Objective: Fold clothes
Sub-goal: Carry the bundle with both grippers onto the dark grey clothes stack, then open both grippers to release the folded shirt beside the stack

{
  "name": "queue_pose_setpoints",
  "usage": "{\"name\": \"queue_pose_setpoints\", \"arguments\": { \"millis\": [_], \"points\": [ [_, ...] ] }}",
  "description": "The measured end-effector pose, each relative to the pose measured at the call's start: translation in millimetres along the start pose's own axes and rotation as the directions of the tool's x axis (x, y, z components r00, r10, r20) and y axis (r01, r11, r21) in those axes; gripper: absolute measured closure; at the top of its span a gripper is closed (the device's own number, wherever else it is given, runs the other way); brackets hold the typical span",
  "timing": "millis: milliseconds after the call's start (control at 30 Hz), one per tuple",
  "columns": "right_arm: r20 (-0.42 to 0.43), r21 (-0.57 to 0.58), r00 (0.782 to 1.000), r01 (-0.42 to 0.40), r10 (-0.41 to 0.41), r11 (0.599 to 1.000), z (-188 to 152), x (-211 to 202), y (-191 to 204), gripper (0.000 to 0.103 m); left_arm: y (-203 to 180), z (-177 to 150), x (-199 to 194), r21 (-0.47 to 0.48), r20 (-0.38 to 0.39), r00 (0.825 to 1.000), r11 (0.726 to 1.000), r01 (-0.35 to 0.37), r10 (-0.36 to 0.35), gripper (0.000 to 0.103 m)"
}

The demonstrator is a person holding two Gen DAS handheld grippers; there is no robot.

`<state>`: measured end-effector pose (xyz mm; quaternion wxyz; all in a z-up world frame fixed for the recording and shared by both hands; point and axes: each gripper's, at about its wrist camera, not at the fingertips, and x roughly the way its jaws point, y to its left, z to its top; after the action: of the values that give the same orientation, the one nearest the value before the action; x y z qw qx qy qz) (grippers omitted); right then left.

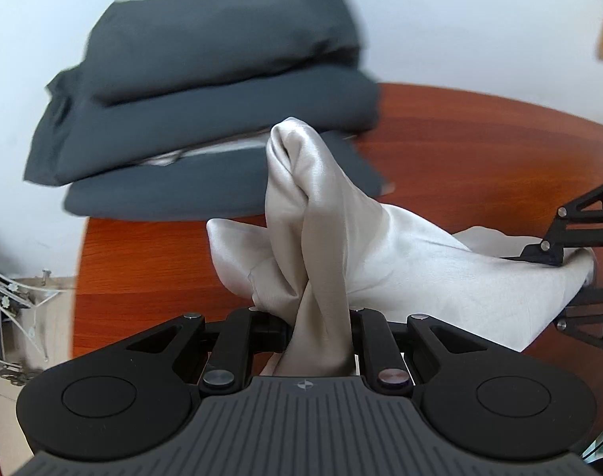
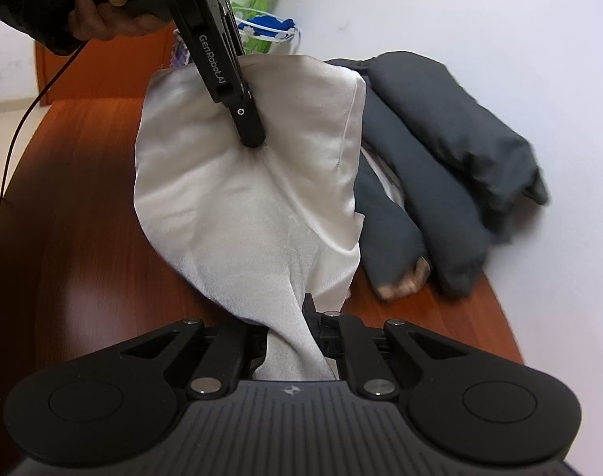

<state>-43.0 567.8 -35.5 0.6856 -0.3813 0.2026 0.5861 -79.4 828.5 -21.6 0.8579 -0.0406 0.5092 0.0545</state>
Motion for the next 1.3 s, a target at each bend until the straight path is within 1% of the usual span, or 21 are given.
{"name": "queue_pose_setpoints", "arguments": {
  "millis": [33,167,233,333,500,633,667,700,733,800,867,1067,1167,1300],
  "points": [
    [0.001,0.016,1.0,-0.008,0.008,1.0,10.5,11.9,2.5,0.096,18.8,0.3,2.7,-0.008,-0.012,1.0,1.0,-0.001,0.001,0.086],
    [0.008,0.073,0.999,-0.043,0.043,0.996,47.2,54.9,9.2,0.096,74.6,-0.1,10.4,-0.048,-0.033,0.999,0.999,-0.008,0.007,0.085],
    [0.009,0.074,0.998,-0.06,0.059,0.995,65.8,75.7,12.6,0.096,89.2,-2.0,8.1,-0.061,-0.036,0.999,0.998,-0.013,0.011,0.085],
    [0.003,0.058,0.997,-0.075,0.075,0.995,88.8,101.7,18.2,0.096,121.5,-3.6,9.5,-0.087,-0.048,0.999,0.996,-0.025,0.021,0.085],
    [-0.015,0.051,0.995,-0.1,0.101,0.994,105.7,126.2,26.7,0.095,156.0,-9.6,21.0,-0.135,-0.084,0.996,0.99,-0.038,0.027,0.083],
    [-0.04,0.069,0.993,-0.109,0.112,0.992,110.1,139.6,31.1,0.09,169.6,-21.5,31.0,-0.172,-0.106,0.994,0.984,-0.051,0.033,0.074],
    [-0.044,0.077,0.992,-0.113,0.116,0.991,110.5,141.5,31.1,0.086,172.6,-25.4,31.8,-0.183,-0.109,0.993,0.982,-0.057,0.038,0.074],
    [-0.046,0.086,0.992,-0.117,0.121,0.989,110.6,142.3,31.2,0.081,175.6,-29.3,32.7,-0.193,-0.111,0.993,0.979,-0.064,0.043,0.071],
    [-0.05,0.096,0.991,-0.12,0.125,0.988,110.8,143.7,30.2,0.078,179.3,-32.0,32.8,-0.208,-0.112,0.993,0.976,-0.067,0.044,0.067],
    [-0.053,0.111,0.99,-0.121,0.127,0.986,109.8,145.1,26.2,0.065,187.3,-35.7,31.9,-0.242,-0.112,0.993,0.968,-0.069,0.043,0.064],
    [-0.059,0.122,0.99,-0.117,0.125,0.986,106.2,141.2,26.6,0.058,192.9,-38.5,28.6,-0.259,-0.109,0.993,0.963,-0.074,0.047,0.063],
    [-0.069,0.149,0.989,-0.119,0.131,0.982,101.8,125.2,24.7,0.047,199.5,-44.7,14.1,-0.271,-0.093,0.995,0.96,-0.07,0.047,0.061],
    [-0.068,0.166,0.99,-0.114,0.127,0.979,98.4,116.1,23.4,0.045,199.9,-48.3,6.7,-0.278,-0.087,0.995,0.958,-0.068,0.046,0.061],
    [-0.067,0.178,0.991,-0.1,0.113,0.979,92.3,100.8,25.4,0.04,197.0,-56.2,-4.4,-0.275,-0.081,0.995,0.958,-0.079,0.058,0.059]
  ]
}}
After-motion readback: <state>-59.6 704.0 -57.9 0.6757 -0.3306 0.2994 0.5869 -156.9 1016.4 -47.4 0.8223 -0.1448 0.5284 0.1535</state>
